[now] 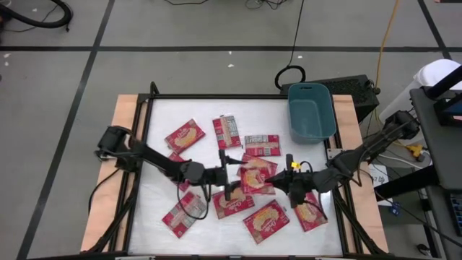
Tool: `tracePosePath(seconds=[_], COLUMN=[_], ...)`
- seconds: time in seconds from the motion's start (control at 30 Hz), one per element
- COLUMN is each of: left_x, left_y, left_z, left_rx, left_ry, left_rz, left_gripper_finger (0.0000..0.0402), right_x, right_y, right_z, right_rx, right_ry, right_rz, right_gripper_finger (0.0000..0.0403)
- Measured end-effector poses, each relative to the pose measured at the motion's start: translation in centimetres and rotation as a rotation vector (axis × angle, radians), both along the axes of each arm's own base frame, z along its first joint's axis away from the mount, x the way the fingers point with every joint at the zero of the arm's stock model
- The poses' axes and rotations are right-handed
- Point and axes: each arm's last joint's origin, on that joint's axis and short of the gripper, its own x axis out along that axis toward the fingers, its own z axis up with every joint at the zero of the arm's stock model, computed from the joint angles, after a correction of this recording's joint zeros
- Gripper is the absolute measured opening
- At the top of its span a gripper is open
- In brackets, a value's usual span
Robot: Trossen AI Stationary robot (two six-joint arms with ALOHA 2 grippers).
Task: Sort popcorn bags into baskets
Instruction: Put the red popcorn bag into the blue bin
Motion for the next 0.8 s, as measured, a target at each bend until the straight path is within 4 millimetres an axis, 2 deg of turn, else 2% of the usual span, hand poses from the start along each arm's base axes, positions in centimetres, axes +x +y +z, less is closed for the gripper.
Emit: tracePosePath(seconds=[0.1,0.33,0.37,0.43,0.57,0.8], left_x=[0.5,0.6,0.6,0.6,0.5,0.3], left_y=[0.5,0.7,0.6,0.6,0.4,0.0], left_z=[-0.7,-0.8,-0.8,-0.7,-0.7,-0.8], left_rx=[0.009,0.080,0.088,0.088,0.079,0.108], left_ry=[0.017,0.031,0.031,0.028,0.027,0.043], left_rz=[-0.005,-0.002,-0.003,-0.002,0.006,0.084], left_gripper_finger=[0.0230,0.0040,0.0025,0.0021,0.0039,0.0018], right_x=[-0.2,-0.4,-0.4,-0.4,-0.8,-2.6], right_y=[0.2,0.1,0.2,0.1,0.5,2.1], right_z=[-0.2,-0.7,-0.6,-0.4,-0.2,0.0], right_rx=[0.038,0.105,0.115,0.139,0.162,0.155], right_ry=[-0.036,-0.043,-0.049,-0.072,-0.106,-0.165], right_rz=[0.007,-0.009,-0.013,-0.050,-0.156,-0.334], right_gripper_finger=[0.0006,0.0008,0.0010,0.0019,0.0056,0.0145])
